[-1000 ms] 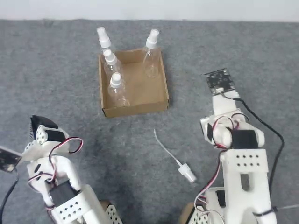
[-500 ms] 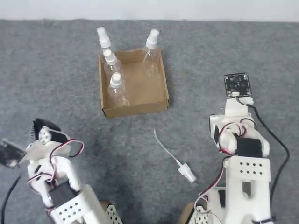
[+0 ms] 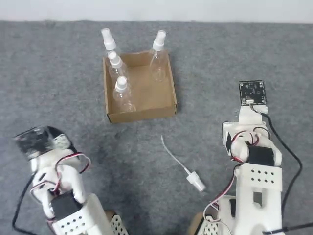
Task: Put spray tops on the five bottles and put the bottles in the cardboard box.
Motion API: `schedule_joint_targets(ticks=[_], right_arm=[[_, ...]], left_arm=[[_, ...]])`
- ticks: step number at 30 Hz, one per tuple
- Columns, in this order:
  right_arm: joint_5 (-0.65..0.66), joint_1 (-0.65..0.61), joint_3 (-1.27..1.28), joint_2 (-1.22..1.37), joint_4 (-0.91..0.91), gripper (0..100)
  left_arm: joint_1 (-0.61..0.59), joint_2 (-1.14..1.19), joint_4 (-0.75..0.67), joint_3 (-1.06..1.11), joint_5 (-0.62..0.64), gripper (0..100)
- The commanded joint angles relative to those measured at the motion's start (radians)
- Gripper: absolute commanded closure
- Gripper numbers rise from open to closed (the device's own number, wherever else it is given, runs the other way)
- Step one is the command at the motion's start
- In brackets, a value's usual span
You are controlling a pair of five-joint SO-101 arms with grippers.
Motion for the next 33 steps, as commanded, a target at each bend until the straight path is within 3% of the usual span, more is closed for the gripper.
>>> schedule_joint_targets(ticks=[1,6,11,18,30,33], right_arm=[[-0.014,0.013,-0.017,-0.041,-0.030,91.6],[-0.014,0.013,-0.003,-0.042,-0.033,91.6],[-0.023,0.054,0.006,-0.039,-0.070,91.6],[-0.072,0.133,0.006,-0.044,-0.088,91.6],[-0.141,0.262,0.000,-0.044,-0.139,91.6],[-0.141,0.262,0.000,-0.044,-0.139,91.6]], left_arm=[[0.144,-0.021,0.074,-0.094,-0.110,98],[0.272,-0.021,0.157,-0.232,-0.180,98],[0.502,-0.020,0.249,-0.300,-0.331,98],[0.681,0.023,0.265,-0.308,-0.347,98],[1.005,0.621,0.302,-0.590,-0.347,98],[1.057,0.710,0.313,-0.633,-0.347,91]])
